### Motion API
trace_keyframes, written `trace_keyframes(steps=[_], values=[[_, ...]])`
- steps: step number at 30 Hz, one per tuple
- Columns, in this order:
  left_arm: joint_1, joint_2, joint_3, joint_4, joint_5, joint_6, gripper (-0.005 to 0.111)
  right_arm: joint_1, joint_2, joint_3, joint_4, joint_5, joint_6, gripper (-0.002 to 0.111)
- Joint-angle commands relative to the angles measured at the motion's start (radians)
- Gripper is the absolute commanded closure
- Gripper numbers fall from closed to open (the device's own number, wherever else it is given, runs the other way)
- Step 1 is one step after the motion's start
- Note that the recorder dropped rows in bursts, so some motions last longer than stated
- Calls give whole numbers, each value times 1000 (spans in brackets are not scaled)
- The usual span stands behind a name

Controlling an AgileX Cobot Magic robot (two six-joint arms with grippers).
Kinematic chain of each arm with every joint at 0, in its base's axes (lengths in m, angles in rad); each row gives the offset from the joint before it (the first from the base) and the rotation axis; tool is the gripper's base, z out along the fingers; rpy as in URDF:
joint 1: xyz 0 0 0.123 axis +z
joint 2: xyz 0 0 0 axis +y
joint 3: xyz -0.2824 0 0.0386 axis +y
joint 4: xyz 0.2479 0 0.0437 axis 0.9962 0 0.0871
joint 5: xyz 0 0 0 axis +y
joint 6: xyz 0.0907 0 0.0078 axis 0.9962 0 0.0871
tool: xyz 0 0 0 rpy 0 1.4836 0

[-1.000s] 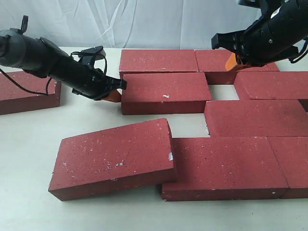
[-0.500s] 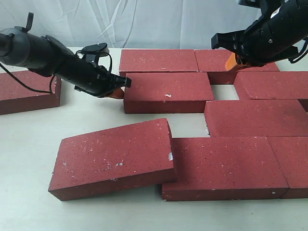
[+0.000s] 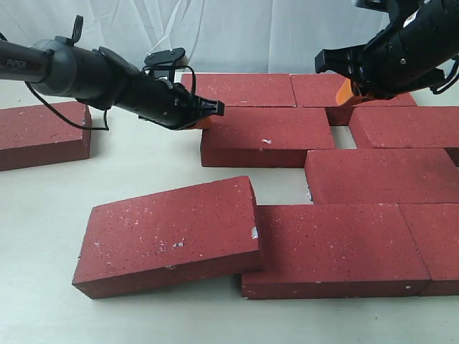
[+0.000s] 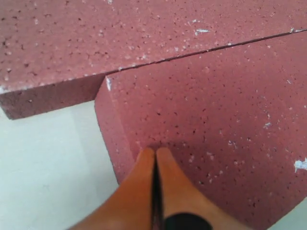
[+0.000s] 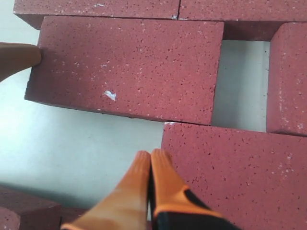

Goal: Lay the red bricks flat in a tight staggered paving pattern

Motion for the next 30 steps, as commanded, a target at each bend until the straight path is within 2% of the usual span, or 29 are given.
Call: trace_keyframes(steps=[1,9,16,24,30], values=[[-24,31,-7,-34,-1,3,107,-5,-3,4,2,-12,-4,109],[-30,42,-29,-183,33,3,107,-5,-3,4,4,-14,-4,109],[-62,61,-30,-202,28,7,107,-5,-3,4,8,-14,-4,109],[-89,61,-33,-419,34,144,107,-5,-3,4,23,-14,-4,109],[-100,61,-34,-443,29,189,107,-5,-3,4,26,-14,-4,109]])
